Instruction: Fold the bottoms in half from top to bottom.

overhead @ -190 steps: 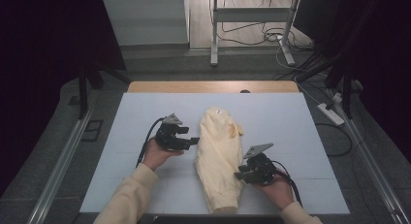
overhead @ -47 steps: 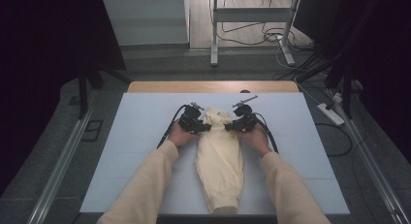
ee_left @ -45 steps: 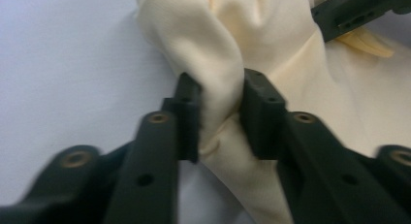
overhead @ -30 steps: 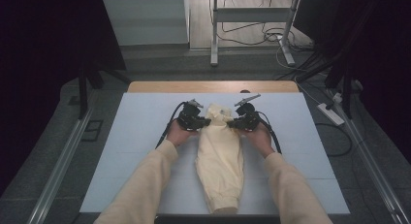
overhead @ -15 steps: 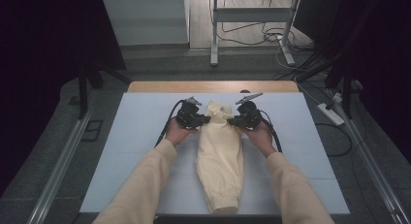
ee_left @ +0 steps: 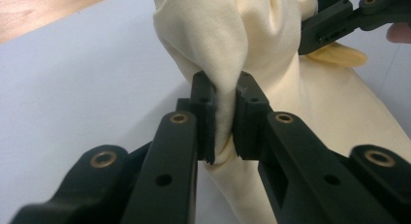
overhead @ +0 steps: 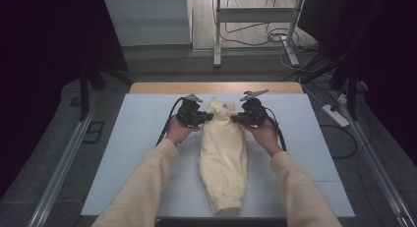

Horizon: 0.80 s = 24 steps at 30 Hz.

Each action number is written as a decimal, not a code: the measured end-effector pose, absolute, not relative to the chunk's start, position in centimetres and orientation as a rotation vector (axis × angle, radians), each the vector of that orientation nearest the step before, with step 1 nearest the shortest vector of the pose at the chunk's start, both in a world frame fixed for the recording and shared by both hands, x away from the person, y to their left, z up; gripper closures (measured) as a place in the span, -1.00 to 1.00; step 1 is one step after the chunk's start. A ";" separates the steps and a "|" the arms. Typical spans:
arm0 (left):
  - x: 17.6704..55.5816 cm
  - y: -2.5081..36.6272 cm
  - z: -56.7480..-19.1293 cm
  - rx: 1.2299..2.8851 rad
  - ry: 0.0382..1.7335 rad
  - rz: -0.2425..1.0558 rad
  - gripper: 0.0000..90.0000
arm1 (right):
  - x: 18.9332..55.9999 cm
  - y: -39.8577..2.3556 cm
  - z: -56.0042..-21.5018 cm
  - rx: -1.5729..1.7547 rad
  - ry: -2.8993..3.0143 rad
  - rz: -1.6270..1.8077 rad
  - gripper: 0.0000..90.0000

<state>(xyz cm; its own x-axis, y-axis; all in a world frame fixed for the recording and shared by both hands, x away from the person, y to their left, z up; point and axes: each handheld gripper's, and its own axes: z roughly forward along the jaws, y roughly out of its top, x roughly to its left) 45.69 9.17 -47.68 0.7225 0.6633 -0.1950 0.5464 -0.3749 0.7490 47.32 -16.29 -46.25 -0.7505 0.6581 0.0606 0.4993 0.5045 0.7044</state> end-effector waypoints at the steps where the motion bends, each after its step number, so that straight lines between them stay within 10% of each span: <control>1: 45.7 9.2 -47.6 2.067 0.917 0.173 0.79 | 47.3 -16.2 -46.2 0.984 2.530 1.078 0.70; 24: 45.9 10.0 -44.9 2.014 0.910 0.206 0.81 | 47.2 -15.7 -42.9 0.908 2.480 1.091 0.71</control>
